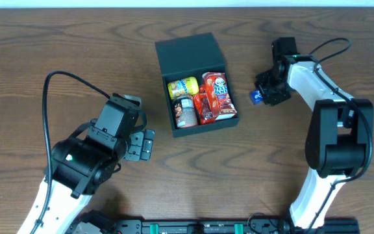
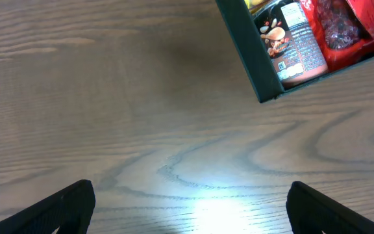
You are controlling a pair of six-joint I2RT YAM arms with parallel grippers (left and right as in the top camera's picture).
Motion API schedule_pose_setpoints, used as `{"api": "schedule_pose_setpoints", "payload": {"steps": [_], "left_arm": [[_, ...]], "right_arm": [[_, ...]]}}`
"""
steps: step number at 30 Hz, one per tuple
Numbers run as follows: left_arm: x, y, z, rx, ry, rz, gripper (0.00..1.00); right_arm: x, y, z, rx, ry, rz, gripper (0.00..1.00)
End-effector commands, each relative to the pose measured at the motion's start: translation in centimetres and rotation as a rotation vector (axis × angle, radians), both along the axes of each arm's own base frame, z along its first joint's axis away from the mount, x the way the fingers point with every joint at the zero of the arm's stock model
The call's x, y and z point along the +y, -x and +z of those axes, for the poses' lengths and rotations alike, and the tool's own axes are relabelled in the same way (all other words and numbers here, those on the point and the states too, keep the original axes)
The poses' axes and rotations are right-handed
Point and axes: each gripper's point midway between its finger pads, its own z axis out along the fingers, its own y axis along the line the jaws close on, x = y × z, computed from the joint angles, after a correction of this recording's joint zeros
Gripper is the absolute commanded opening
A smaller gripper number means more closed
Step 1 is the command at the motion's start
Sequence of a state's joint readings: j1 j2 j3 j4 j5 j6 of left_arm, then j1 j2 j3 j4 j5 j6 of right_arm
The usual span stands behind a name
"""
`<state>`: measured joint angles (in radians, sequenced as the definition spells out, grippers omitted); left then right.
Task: Pack container
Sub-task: 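Lift the Eclipse tin and carry it over the green box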
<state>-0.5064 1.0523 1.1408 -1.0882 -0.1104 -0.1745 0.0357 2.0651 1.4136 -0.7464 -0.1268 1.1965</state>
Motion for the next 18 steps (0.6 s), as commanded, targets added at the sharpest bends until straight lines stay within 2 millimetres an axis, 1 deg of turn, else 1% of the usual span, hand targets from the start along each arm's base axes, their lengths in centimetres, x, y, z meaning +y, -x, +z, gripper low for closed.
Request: {"api": "schedule_pose_setpoints", "payload": {"steps": [1, 2, 4, 7, 9, 10, 11, 13, 15, 16, 17, 18], "left_arm": [[0.0, 0.1, -0.3, 0.008, -0.008, -0.019, 0.95], [0.0, 0.1, -0.3, 0.008, -0.008, -0.019, 0.95], [0.0, 0.1, -0.3, 0.008, -0.008, -0.019, 0.95], [0.0, 0.1, -0.3, 0.008, -0.008, -0.019, 0.95], [0.0, 0.1, -0.3, 0.008, -0.008, -0.019, 0.95], [0.0, 0.1, -0.3, 0.008, -0.008, -0.019, 0.95], [0.0, 0.1, -0.3, 0.008, -0.008, -0.019, 0.95], [0.0, 0.1, -0.3, 0.008, -0.008, -0.019, 0.95], [0.0, 0.1, -0.3, 0.008, -0.008, -0.019, 0.95], [0.0, 0.1, -0.3, 0.008, -0.008, -0.019, 0.95], [0.0, 0.1, -0.3, 0.008, -0.008, -0.019, 0.95], [0.0, 0.1, -0.3, 0.008, -0.008, -0.019, 0.95]], "right_arm": [[1.8, 0.3, 0.7, 0.0, -0.15, 0.031, 0.01], [2.1, 0.2, 1.2, -0.013, -0.165, 0.048, 0.01], [2.3, -0.2, 2.9, -0.061, -0.169, 0.09, 0.01], [2.2, -0.7, 6.1, -0.15, -0.144, 0.136, 0.01], [1.7, -1.0, 9.0, -0.23, -0.098, 0.169, 0.02], [1.4, -1.1, 11.2, -0.291, -0.054, 0.192, 0.01], [1.2, -1.1, 12.5, -0.325, -0.026, 0.209, 0.02], [1.2, -0.8, 16.1, -0.422, 0.04, 0.267, 0.02], [2.2, -0.1, 19.3, -0.513, 0.071, 0.361, 0.02], [3.2, 0.6, 20.8, -0.552, 0.075, 0.422, 0.02], [4.2, 1.4, 22.0, -0.583, 0.07, 0.483, 0.01], [5.3, 2.2, 22.7, -0.602, 0.06, 0.536, 0.01]]}}
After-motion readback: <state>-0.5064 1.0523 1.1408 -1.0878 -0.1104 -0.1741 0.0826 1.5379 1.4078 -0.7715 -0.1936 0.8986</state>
